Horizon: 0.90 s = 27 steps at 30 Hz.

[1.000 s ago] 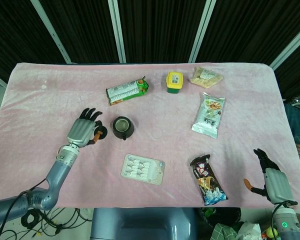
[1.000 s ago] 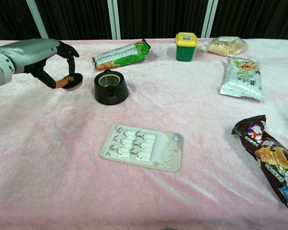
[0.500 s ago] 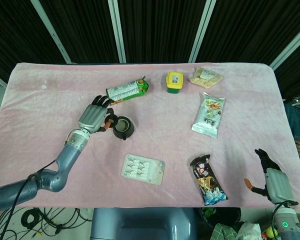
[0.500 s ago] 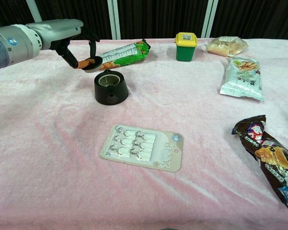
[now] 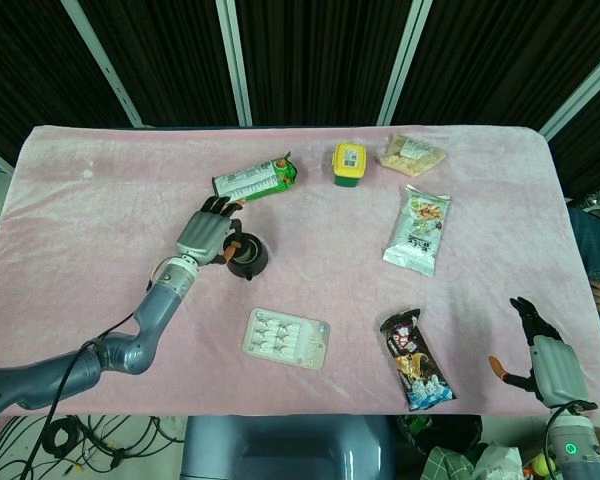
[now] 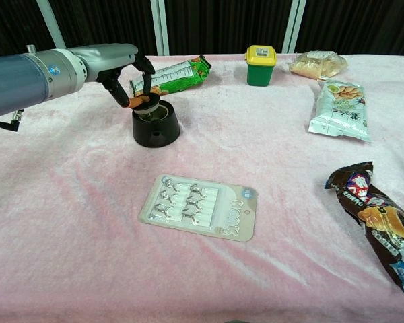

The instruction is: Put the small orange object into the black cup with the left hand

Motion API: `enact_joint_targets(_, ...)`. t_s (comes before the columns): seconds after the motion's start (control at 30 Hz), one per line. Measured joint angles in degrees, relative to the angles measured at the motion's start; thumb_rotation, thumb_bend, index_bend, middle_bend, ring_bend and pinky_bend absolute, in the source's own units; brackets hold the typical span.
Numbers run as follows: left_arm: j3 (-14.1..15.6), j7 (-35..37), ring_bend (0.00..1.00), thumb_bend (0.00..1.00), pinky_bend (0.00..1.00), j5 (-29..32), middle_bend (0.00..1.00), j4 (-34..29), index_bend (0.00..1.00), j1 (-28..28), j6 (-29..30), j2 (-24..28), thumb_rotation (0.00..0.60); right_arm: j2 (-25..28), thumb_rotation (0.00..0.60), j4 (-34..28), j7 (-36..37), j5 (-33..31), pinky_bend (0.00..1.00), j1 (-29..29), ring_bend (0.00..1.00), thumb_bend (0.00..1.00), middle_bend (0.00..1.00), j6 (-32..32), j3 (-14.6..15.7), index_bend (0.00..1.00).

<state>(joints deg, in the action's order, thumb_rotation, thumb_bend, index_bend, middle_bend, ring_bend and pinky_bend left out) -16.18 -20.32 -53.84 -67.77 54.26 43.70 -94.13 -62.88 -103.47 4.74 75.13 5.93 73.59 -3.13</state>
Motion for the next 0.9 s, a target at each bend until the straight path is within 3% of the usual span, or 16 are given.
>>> enact_joint_targets(0.9,2.16,-0.16,0.00,0.43,0.00,-0.29,0.14,4.85,0.55,1.75,-0.03,-3.75,0.600,0.02,0.600,0.08,0.11,0.16,0.16,0.19,0.15,0.22,0.04,-0.31,0.01,0.05)
